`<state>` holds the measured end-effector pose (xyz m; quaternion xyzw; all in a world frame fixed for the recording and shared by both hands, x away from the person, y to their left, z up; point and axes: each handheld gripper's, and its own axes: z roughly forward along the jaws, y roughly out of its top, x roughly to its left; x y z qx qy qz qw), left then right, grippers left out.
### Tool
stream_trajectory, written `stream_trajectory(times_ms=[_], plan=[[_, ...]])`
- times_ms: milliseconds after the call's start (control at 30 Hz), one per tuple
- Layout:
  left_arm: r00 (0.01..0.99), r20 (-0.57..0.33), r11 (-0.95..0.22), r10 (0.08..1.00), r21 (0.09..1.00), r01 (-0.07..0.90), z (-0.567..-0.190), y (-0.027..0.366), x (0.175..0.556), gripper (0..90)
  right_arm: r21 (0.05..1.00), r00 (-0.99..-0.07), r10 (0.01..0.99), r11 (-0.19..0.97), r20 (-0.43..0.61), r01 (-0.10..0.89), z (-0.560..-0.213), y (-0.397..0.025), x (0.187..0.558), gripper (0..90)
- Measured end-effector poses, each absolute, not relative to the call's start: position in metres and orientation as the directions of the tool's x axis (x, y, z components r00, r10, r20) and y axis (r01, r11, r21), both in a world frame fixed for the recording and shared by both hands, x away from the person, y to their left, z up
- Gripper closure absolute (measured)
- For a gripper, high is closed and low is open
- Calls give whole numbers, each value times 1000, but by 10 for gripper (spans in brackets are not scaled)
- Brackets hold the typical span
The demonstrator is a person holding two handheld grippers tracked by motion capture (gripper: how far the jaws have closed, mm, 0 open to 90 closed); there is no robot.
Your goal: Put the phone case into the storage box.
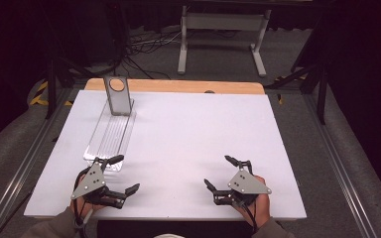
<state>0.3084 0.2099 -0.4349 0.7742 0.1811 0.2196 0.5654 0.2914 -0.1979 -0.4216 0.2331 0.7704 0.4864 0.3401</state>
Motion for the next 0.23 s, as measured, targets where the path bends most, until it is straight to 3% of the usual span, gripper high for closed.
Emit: stream_trajectory(times_ms=[233], plan=[[836,132,-297,533,954,38,-435,208,309,32,910,-663,691,413,-288,35,-422,-199,292,91]])
